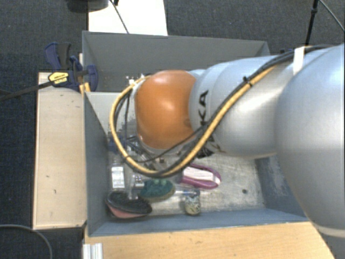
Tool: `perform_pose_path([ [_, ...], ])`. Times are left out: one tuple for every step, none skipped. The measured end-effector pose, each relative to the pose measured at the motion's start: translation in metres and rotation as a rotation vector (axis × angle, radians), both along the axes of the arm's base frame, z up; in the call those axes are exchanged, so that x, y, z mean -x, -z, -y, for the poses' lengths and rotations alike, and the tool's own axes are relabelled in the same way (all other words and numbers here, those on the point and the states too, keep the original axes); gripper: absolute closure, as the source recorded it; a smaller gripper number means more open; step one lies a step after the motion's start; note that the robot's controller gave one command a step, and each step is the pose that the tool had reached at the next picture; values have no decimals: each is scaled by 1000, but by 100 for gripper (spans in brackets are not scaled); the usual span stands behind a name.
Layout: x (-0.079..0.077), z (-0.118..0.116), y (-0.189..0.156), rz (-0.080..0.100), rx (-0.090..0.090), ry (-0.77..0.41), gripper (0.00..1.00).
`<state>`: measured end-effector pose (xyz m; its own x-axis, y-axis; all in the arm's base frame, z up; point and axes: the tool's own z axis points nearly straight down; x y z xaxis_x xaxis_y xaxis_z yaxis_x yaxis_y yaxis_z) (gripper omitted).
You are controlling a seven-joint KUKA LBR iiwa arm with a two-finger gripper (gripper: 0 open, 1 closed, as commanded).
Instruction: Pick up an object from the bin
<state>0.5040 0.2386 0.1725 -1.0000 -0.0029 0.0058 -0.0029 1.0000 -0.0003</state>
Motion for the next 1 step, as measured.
perform_pose_path([
  [14,118,89,0,5,9,0],
])
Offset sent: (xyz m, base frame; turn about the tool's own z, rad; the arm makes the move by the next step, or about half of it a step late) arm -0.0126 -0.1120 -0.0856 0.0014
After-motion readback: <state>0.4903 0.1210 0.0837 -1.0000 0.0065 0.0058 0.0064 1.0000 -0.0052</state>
